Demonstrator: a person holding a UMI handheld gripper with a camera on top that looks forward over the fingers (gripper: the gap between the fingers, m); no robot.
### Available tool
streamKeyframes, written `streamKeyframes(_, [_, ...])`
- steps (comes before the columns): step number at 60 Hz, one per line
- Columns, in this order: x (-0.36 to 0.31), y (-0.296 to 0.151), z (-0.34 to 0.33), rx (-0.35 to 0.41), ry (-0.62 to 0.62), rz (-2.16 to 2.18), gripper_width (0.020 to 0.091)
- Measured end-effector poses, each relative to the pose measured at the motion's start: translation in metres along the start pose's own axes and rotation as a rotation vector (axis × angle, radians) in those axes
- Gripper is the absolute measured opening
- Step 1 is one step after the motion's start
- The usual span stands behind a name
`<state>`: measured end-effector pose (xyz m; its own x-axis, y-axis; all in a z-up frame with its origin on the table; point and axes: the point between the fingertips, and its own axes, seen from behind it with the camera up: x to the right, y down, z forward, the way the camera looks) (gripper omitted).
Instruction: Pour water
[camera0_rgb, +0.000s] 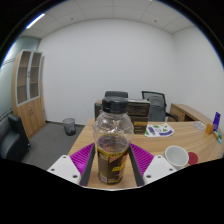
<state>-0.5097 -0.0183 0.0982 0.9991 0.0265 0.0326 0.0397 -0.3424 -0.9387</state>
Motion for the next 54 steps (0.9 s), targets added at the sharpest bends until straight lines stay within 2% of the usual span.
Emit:
streamKeyframes(2, [0.000,-0.002,0.004,0.011,0.002,-0.003,0.0557])
streamKeyframes(3, [0.000,-0.002,0.005,0.018,0.004,-0.005,0.0536])
streamKeyframes(9, [-0.003,-0.005,0.011,0.056,-0.014,-0.015,0.0482])
streamKeyframes(13, [-0.001,-0.006,0.010,0.061,-0.008,-0.010,0.0413])
streamKeyframes(18, [-0.002,-0.007,0.010,0.065,-0.012,-0.019,0.0359])
streamKeyframes(24, [-0.004,-0.007,0.005,0.056,-0.034,0.014,0.0358])
streamKeyframes(31, [-0.007,-0.040,-0.014,0.090,-0.111,0.212,0.0358])
streamKeyframes(44, [0.010,-0.115,-0.051,0.116,-0.391,1.007,0.0356])
streamKeyframes(54, [0.048,-0.126,-0.051,0.110,-0.515,1.556,0.0355])
